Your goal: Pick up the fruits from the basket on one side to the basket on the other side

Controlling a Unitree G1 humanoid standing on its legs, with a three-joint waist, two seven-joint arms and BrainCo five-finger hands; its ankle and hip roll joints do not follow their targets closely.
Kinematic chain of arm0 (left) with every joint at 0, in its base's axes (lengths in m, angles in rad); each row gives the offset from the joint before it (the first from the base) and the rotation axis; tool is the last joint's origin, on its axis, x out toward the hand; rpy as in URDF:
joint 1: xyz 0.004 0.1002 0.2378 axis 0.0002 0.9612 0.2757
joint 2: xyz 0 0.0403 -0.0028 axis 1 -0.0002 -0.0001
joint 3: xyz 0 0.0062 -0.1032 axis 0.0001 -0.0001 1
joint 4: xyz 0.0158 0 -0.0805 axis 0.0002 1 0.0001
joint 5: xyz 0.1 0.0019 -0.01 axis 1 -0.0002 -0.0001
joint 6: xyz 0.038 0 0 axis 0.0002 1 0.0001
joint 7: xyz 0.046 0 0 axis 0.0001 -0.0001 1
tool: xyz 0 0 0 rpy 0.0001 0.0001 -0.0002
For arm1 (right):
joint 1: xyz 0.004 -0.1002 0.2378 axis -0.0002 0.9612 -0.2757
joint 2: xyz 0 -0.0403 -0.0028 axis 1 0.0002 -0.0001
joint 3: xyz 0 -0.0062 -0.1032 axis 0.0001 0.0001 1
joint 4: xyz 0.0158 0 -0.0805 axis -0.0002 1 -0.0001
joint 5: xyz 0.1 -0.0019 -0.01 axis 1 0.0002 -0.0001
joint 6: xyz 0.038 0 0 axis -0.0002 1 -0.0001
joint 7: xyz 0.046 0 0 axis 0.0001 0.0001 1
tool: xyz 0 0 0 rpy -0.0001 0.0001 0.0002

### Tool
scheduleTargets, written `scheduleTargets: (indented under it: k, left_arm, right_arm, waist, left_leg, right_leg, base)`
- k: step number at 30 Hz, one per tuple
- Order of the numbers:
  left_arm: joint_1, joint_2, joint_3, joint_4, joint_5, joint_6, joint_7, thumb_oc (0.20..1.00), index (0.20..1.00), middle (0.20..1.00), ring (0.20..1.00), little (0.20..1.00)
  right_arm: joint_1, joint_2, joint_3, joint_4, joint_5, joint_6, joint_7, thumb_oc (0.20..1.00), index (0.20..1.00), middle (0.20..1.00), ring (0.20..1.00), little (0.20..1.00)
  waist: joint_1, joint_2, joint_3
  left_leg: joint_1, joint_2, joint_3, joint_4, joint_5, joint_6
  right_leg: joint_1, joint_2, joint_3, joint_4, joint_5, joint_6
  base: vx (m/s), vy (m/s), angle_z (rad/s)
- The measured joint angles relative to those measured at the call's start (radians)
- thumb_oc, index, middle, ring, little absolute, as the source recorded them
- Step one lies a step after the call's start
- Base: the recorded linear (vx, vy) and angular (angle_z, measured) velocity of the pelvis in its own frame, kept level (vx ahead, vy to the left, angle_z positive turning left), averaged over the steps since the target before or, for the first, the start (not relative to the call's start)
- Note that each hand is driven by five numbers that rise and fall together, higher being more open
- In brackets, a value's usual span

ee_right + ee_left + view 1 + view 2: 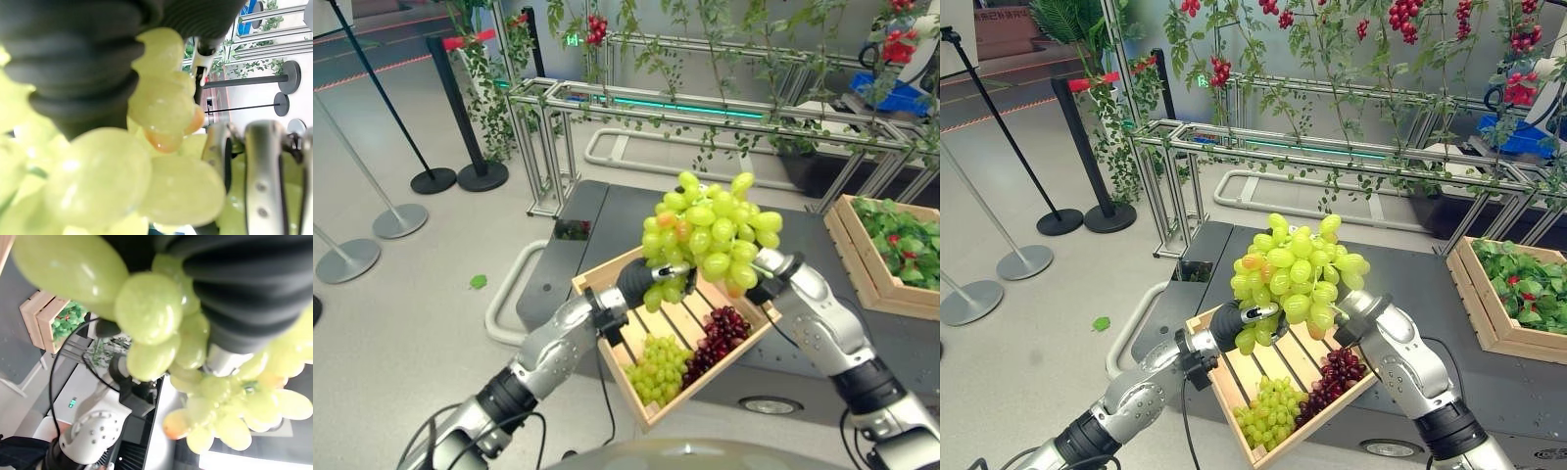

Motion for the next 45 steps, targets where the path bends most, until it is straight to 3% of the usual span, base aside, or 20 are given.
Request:
scheduleTargets:
  k: [8,18,24,28,33,38,45]
  left_arm:
    - [0.013,0.021,0.051,-0.001,0.000,0.000,-0.001,0.200,0.200,0.200,0.200,0.200]
    - [0.203,0.034,0.333,-0.035,-0.013,-0.016,-0.006,0.200,0.200,0.200,0.200,0.200]
    - [0.288,0.035,0.423,-0.030,-0.015,-0.024,-0.008,0.200,0.200,0.200,0.200,0.200]
    - [0.393,-0.017,0.599,-0.024,-0.018,-0.054,-0.012,0.200,0.200,0.200,0.200,0.200]
    - [0.442,-0.069,0.700,0.009,-0.014,-0.099,0.008,0.200,0.200,0.200,0.200,0.200]
    - [0.464,-0.100,0.764,0.009,0.019,-0.163,0.060,0.200,0.200,0.200,0.200,0.200]
    - [0.481,-0.152,0.810,0.008,0.087,-0.231,0.115,0.200,0.200,0.200,0.200,0.200]
  right_arm:
    - [0.001,-0.048,-0.008,0.000,0.000,0.000,0.007,1.000,1.000,1.000,1.000,1.000]
    - [0.178,-0.085,-0.264,0.006,0.000,-0.010,0.011,1.000,1.000,1.000,1.000,1.000]
    - [0.218,-0.082,-0.347,0.013,0.000,-0.027,0.011,1.000,1.000,1.000,1.000,1.000]
    - [0.305,0.006,-0.462,0.033,0.004,-0.056,-0.003,1.000,1.000,1.000,1.000,1.000]
    - [0.362,0.175,-0.498,0.078,0.007,-0.084,-0.037,1.000,1.000,1.000,1.000,1.000]
    - [0.373,0.238,-0.499,0.084,0.012,-0.126,-0.085,1.000,1.000,1.000,1.000,1.000]
    - [0.400,0.259,-0.499,0.085,-0.002,-0.148,-0.123,1.000,1.000,1.000,1.000,1.000]
  waist:
    - [0.001,0.010,0.007]
    - [0.000,0.017,0.012]
    - [0.000,0.017,0.013]
    - [0.002,0.018,0.013]
    - [0.004,0.023,0.012]
    - [0.002,0.035,0.006]
    - [0.002,0.051,-0.006]
  left_leg:
    - [0.000,0.001,0.001,0.000,0.000,0.000]
    - [0.000,0.001,0.001,0.000,-0.004,0.005]
    - [0.000,0.002,0.006,0.000,-0.005,0.005]
    - [0.001,0.002,0.008,0.000,-0.008,0.005]
    - [-0.001,0.002,0.006,-0.001,-0.008,0.005]
    - [-0.002,0.003,0.006,-0.001,-0.009,0.004]
    - [-0.001,0.003,0.007,0.000,-0.009,0.003]
  right_leg:
    - [0.000,0.000,0.001,0.000,0.000,0.000]
    - [-0.001,0.000,0.002,-0.005,-0.001,0.000]
    - [-0.003,0.001,0.007,-0.005,-0.001,0.000]
    - [-0.003,0.001,0.009,-0.006,-0.003,0.000]
    - [-0.004,0.001,0.007,-0.006,-0.006,0.003]
    - [-0.005,0.001,0.007,-0.005,-0.008,0.003]
    - [-0.004,0.001,0.007,-0.005,-0.007,0.000]
  base:
    - [0.00,0.000,0.00]
    - [0.00,0.000,0.00]
    - [0.00,0.000,0.00]
    - [0.00,0.000,0.00]
    - [0.00,0.000,0.00]
    - [0.00,0.000,0.00]
    - [0.00,0.000,0.00]
